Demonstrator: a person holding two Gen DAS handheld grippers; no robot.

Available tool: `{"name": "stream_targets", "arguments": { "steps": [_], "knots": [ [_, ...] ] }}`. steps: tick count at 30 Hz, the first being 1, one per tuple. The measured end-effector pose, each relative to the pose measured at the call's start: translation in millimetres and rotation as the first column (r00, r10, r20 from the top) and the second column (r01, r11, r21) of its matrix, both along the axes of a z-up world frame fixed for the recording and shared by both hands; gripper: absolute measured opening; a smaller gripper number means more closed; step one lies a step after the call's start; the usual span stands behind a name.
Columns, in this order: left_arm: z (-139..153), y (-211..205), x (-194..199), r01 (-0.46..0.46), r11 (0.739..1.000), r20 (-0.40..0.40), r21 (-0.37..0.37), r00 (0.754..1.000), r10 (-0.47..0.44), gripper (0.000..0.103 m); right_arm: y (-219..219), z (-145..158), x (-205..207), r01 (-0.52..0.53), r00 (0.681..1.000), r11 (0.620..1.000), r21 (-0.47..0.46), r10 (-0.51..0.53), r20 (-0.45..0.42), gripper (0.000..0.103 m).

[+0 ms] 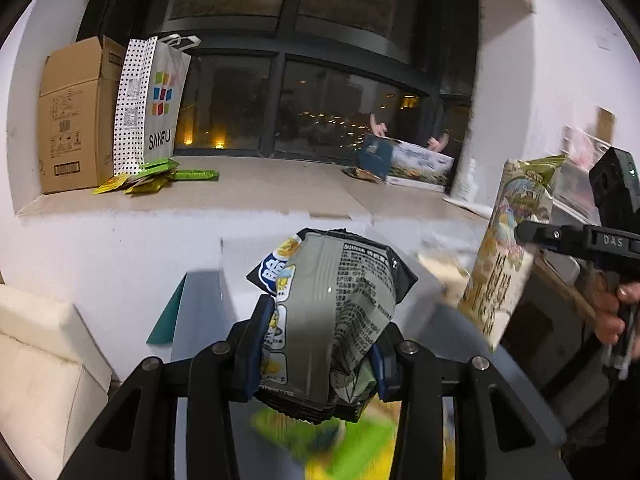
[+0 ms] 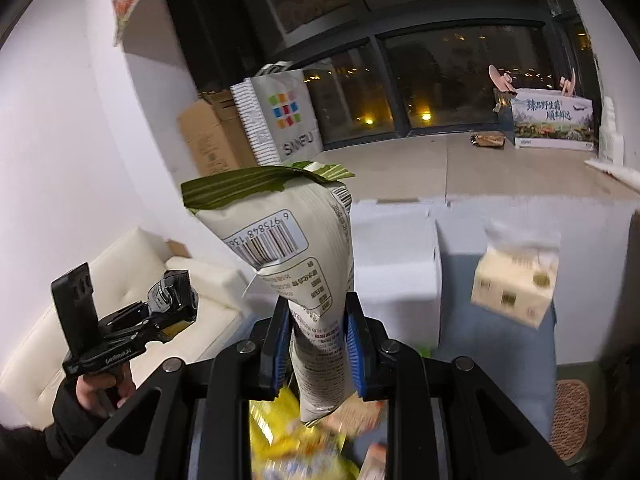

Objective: Organize snacks
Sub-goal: 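Lower both held packets into the white box and open both grippers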

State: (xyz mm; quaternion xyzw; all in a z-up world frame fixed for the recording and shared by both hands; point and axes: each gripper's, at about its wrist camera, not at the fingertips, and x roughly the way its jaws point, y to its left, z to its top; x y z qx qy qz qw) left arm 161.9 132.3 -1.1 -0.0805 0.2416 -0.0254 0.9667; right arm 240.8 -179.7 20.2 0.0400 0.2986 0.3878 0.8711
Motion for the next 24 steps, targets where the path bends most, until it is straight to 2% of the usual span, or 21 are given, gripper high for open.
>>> {"name": "stream_targets", "arguments": {
  "steps": [2, 6, 11, 13, 14, 15, 16, 17, 19, 24],
  "knots": [
    [6, 2, 38, -0.023, 1.0, -0.019, 0.02, 1.0, 0.024, 0.045, 16, 12, 37, 0.013, 0.999, 1.0, -0.022, -0.014, -0.044, 0.027],
    [1, 7, 104, -0.042, 0.999, -0.082, 0.029, 0.996, 0.045, 0.045, 43, 24, 92, 0.05, 0.996, 0.992, -0.116, -0.057, -0.063, 0.027],
    [-22, 5, 150, -0.051, 0.998, -0.152, 0.033, 0.987, 0.055, 0.048, 79, 0, 162, 0.071, 0.982, 0.959, -0.275, -0.115, -0.15, 0.027],
    [-33, 4, 162, -0.055, 0.997, -0.204, 0.051, 0.977, 0.064, 0.057, 85, -13, 180, 0.073, 0.974, 0.951, -0.3, -0.134, -0.185, 0.027],
    [-40, 2, 168, -0.078, 0.992, -0.235, 0.094, 0.967, 0.098, 0.072, 87, -21, 188, 0.062, 0.966, 0.949, -0.308, -0.134, -0.219, 0.03],
    [-44, 2, 170, -0.092, 0.989, -0.239, 0.113, 0.964, 0.117, 0.092, 89, -26, 191, 0.06, 0.96, 0.947, -0.315, -0.142, -0.243, 0.038],
    [-46, 3, 168, -0.09, 0.99, -0.235, 0.108, 0.965, 0.113, 0.102, 90, -33, 197, 0.073, 0.95, 0.941, -0.329, -0.165, -0.264, 0.073],
    [-48, 4, 164, -0.079, 0.993, -0.226, 0.082, 0.969, 0.096, 0.103, 91, -35, 199, 0.089, 0.949, 0.939, -0.333, -0.182, -0.258, 0.103],
    [-47, 8, 158, -0.092, 0.993, -0.209, 0.069, 0.972, 0.104, 0.103, 84, -34, 196, 0.14, 0.953, 0.945, -0.295, -0.21, -0.219, 0.103],
    [-26, 9, 128, -0.082, 0.995, -0.118, 0.064, 0.989, 0.089, 0.103, 62, -25, 185, 0.178, 0.946, 0.971, -0.162, -0.214, -0.242, 0.103]
  ]
}}
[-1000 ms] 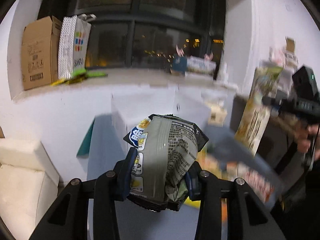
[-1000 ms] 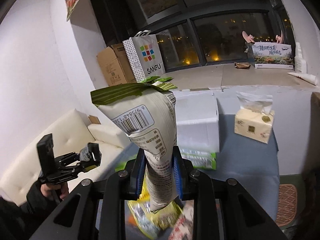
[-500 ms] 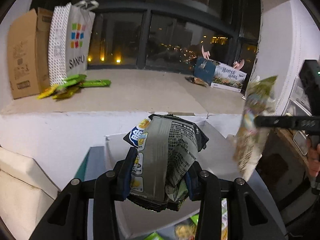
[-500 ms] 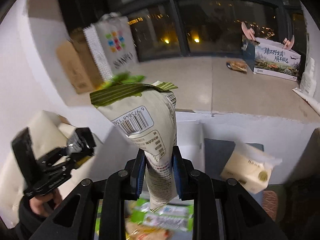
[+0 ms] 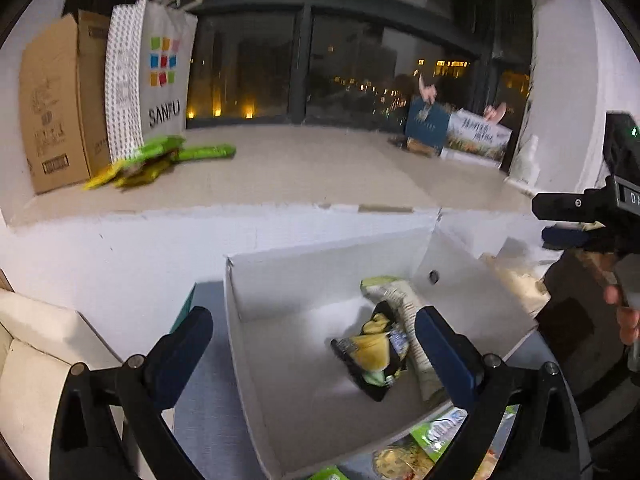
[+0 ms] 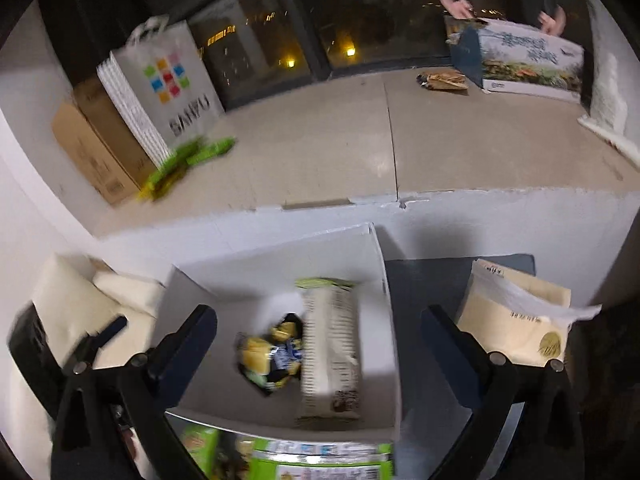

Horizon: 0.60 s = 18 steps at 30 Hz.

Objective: Organize snacks
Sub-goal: 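Lower both held packets into the white box and open both grippers, then grasp the orange-printed snack bag with the right gripper while the left grasps a yellow packet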

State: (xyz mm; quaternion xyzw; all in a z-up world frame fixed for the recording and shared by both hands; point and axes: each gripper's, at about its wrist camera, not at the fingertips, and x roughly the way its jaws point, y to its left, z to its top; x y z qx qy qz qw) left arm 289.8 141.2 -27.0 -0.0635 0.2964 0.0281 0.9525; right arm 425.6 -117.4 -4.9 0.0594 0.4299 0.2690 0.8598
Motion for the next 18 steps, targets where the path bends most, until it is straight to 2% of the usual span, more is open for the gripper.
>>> {"name": "stream_targets", "arguments": {
  "steps": [3, 6, 11, 14, 18],
  "knots": [
    [18, 2, -28, 0.019, 0.999, 0.074, -0.028, 0.997, -0.017, 0.103, -19, 14, -14, -0.014, 1.0, 0.989, 0.146, 0.015, -0.004, 0.103],
    [32, -1, -61, 0.046, 0.998, 0.124, -0.036, 0.991, -0.041, 0.103, -34, 29, -33, -0.02, 1.0, 0.967, 0.254, 0.018, 0.009, 0.103],
    [45, -19, -122, 0.091, 0.996, 0.161, -0.009, 0.983, -0.088, 0.103, -79, 46, -92, -0.062, 0.995, 0.898, 0.435, 0.021, 0.098, 0.103],
    [44, -35, -160, 0.104, 0.994, 0.174, 0.022, 0.979, -0.106, 0.103, -96, 50, -126, -0.107, 0.988, 0.892, 0.438, 0.046, 0.148, 0.103],
    [35, -51, -202, 0.137, 0.991, 0.164, -0.001, 0.977, -0.135, 0.103, -114, 45, -186, -0.126, 0.978, 0.937, 0.325, 0.063, 0.197, 0.103]
  ]
}}
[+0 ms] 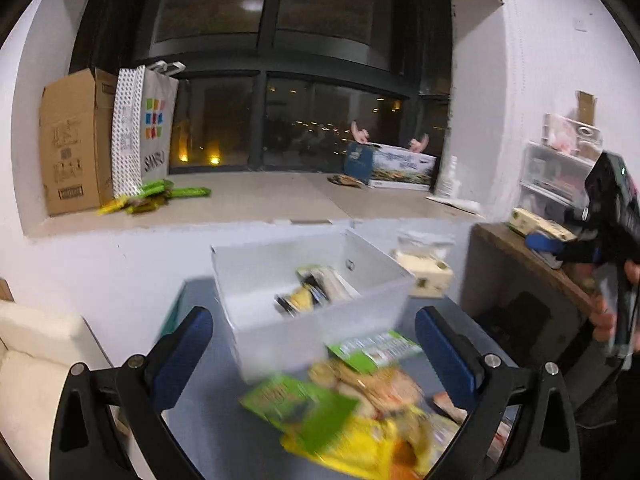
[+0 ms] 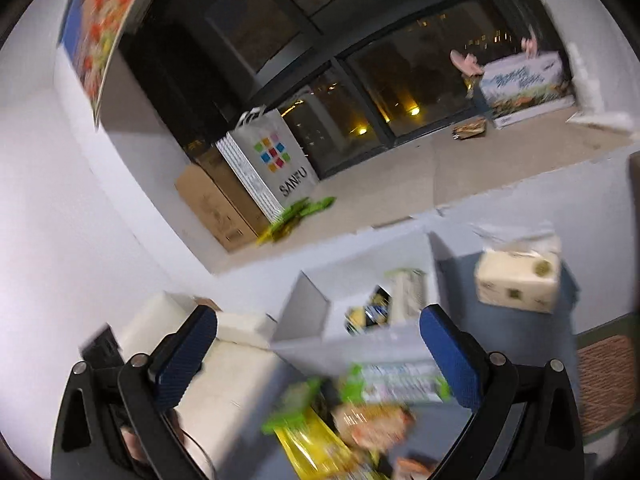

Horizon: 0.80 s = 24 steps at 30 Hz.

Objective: Organize snacks
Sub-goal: 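Grasp the orange-printed snack bag with the right gripper while the left grasps a yellow packet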

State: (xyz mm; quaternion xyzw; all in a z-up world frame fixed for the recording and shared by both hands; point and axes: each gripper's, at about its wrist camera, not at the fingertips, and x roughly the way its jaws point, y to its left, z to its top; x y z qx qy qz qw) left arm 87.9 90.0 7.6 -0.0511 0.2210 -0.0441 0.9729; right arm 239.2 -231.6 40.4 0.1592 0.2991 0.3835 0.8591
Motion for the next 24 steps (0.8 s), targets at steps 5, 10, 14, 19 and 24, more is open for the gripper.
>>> {"name": "stream_targets", "arguments": {
  "steps": [5, 10, 14, 19, 24],
  "knots": [
    [-15, -14, -34, 0.03, 0.998, -0.026, -0.05, 0.999, -0.032, 0.103, -12, -25, -52, 0.024, 1.0, 0.989, -0.143, -0.023, 0.009, 0.103],
    [-32, -30, -54, 0.078, 0.996, -0.058, -0.047, 0.995, -0.081, 0.103, -17, -69, -81, 0.049, 0.996, 0.95, -0.309, -0.07, -0.057, 0.103],
    [-47, -38, -54, 0.115, 0.991, -0.1, -0.063, 0.988, -0.121, 0.103, -18, -110, -89, 0.013, 0.99, 0.931, -0.364, -0.064, -0.128, 0.103],
    [-64, -52, -46, 0.146, 0.987, -0.154, -0.07, 0.976, -0.155, 0.103, -13, -162, -91, -0.027, 0.967, 0.906, -0.423, -0.084, -0.24, 0.103],
    [-82, -77, -34, 0.212, 0.976, -0.212, -0.045, 0.953, -0.217, 0.103, -7, -196, -89, -0.081, 0.948, 0.893, -0.444, -0.069, -0.312, 0.098]
  ]
}}
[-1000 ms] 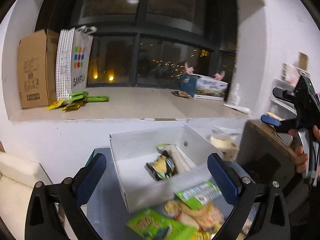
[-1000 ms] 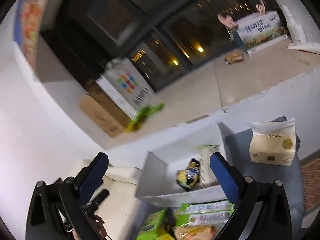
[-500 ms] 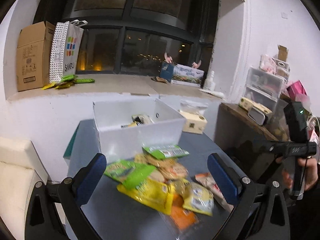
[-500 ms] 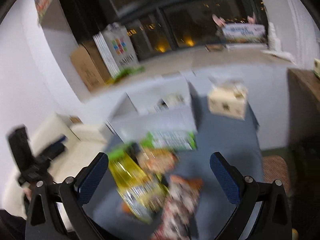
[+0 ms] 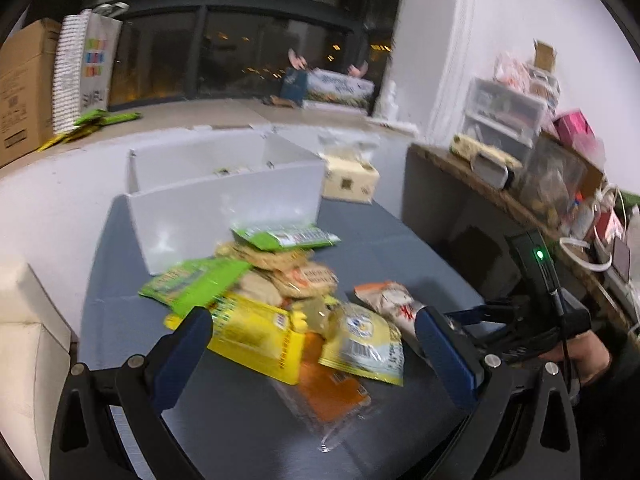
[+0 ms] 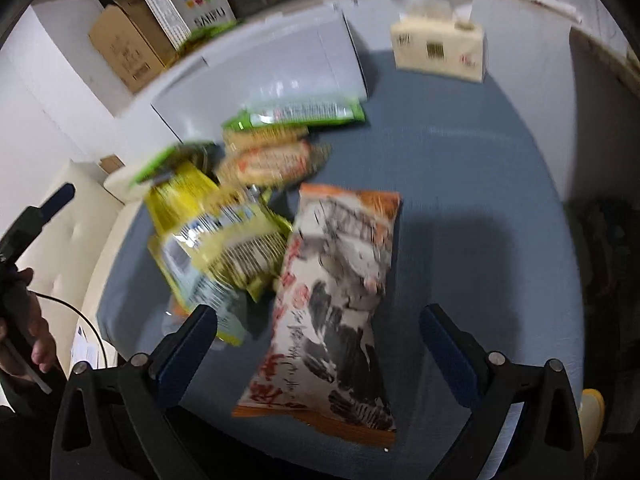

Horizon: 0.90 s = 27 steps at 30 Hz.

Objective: Organize snacks
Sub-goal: 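Grasp the orange-printed snack bag with the right gripper while the left grasps a yellow packet, then carry both packets into the white box and release them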

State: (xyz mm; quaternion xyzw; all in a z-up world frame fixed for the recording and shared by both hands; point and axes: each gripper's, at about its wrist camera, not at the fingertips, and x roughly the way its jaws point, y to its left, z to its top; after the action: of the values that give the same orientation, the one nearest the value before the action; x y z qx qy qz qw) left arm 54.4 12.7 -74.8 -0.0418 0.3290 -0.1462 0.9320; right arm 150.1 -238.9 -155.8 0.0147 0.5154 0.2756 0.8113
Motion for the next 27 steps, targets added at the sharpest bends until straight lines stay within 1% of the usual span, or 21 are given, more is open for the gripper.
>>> {"name": "stream_targets", "arguments": {
  "steps": [1, 2, 4, 7, 13, 17, 20, 22, 23, 25, 27],
  "knots": [
    [-4, -6, 2, 0.017, 1.0, -0.012, 0.009, 1.0, -0.017, 0.103, 2, -6, 0, -0.018, 1.0, 1.0, 0.0, 0.018, -0.007, 0.081],
    [-9, -12, 5, 0.033, 0.999, -0.024, 0.021, 0.999, -0.033, 0.103, 2, -11, 1, -0.028, 0.999, 1.0, -0.009, 0.028, -0.019, 0.055],
    [-18, -25, 9, 0.067, 0.997, -0.053, 0.045, 0.997, -0.065, 0.103, 2, -17, 0, -0.04, 0.999, 0.999, -0.011, 0.04, -0.029, 0.053],
    [-29, -41, 16, 0.117, 0.991, -0.093, 0.067, 0.99, -0.111, 0.103, -4, -13, -4, -0.047, 0.999, 0.999, 0.022, 0.047, -0.004, 0.046],
    [-46, -74, 35, 0.193, 0.971, -0.164, 0.142, 0.972, -0.169, 0.103, -38, -1, -9, 0.028, 0.999, 0.993, 0.112, -0.03, 0.017, 0.045],
    [-59, -91, 52, 0.195, 0.957, -0.216, 0.216, 0.965, -0.148, 0.103, -58, 9, -15, 0.066, 0.997, 0.988, 0.137, -0.072, 0.039, 0.045],
    [-71, -101, 63, 0.207, 0.947, -0.262, 0.244, 0.955, -0.141, 0.103, -69, 14, -20, 0.079, 0.995, 0.985, 0.155, -0.087, 0.048, 0.045],
    [-78, -104, 66, 0.216, 0.943, -0.285, 0.254, 0.948, -0.14, 0.074, -74, 16, -22, 0.087, 0.994, 0.983, 0.163, -0.097, 0.056, 0.045],
    [-79, -104, 66, 0.218, 0.944, -0.287, 0.25, 0.947, -0.143, 0.07, -75, 15, -22, 0.088, 0.994, 0.982, 0.167, -0.099, 0.056, 0.045],
    [-74, -101, 61, 0.212, 0.951, -0.26, 0.227, 0.954, -0.151, 0.06, -77, 15, -23, 0.09, 0.993, 0.98, 0.176, -0.101, 0.055, 0.045],
    [-62, -92, 53, 0.196, 0.964, -0.22, 0.177, 0.963, -0.155, 0.058, -78, 14, -24, 0.088, 0.994, 0.979, 0.183, -0.099, 0.054, 0.045]
  ]
}}
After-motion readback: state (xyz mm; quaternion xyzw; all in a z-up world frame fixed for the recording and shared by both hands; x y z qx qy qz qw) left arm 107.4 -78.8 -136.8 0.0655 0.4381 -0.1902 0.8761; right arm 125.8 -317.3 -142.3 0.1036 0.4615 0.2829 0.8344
